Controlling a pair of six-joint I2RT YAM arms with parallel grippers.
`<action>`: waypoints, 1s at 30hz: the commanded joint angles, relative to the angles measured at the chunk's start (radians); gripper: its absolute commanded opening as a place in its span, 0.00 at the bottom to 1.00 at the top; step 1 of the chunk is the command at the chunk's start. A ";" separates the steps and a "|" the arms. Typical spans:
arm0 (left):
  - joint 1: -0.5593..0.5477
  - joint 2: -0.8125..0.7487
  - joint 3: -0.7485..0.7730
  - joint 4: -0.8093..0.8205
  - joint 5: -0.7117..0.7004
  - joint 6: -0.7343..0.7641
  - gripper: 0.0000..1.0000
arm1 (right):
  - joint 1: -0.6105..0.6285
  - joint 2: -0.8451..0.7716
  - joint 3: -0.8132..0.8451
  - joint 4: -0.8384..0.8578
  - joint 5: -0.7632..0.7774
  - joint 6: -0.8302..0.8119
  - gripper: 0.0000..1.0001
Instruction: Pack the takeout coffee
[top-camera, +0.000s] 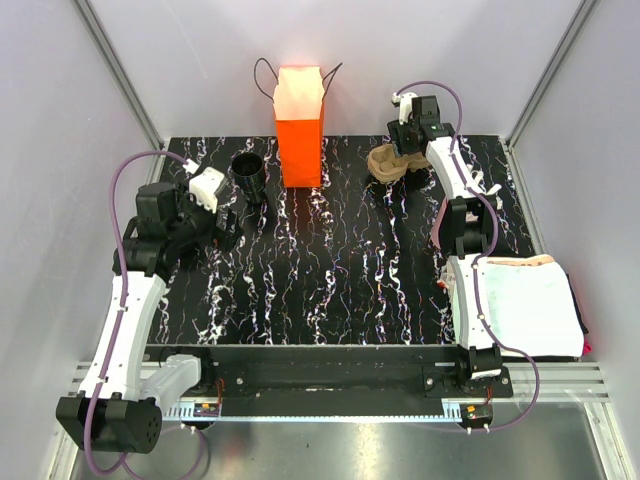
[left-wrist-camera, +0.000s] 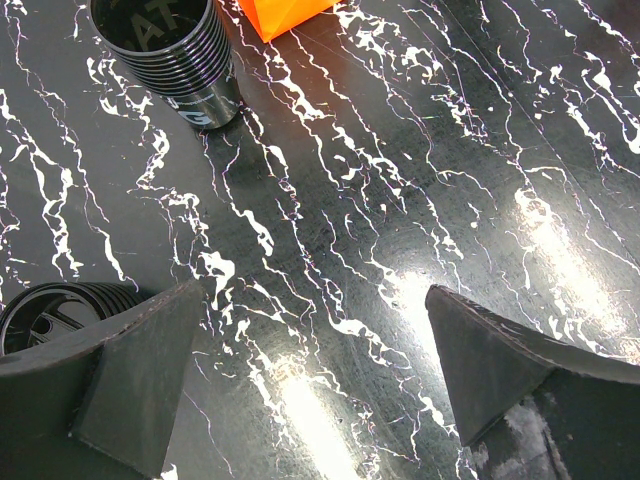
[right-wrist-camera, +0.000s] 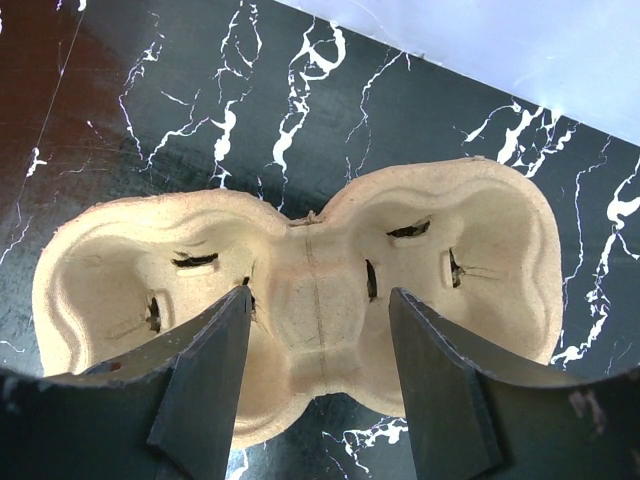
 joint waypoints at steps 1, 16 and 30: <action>0.006 -0.006 -0.012 0.045 0.027 -0.004 0.99 | -0.006 -0.029 0.011 0.016 -0.019 -0.002 0.64; 0.010 -0.006 -0.012 0.044 0.030 -0.004 0.99 | -0.017 -0.019 -0.010 0.013 -0.039 -0.003 0.63; 0.010 -0.005 -0.012 0.045 0.032 -0.004 0.99 | -0.017 -0.006 -0.016 0.005 -0.060 0.000 0.62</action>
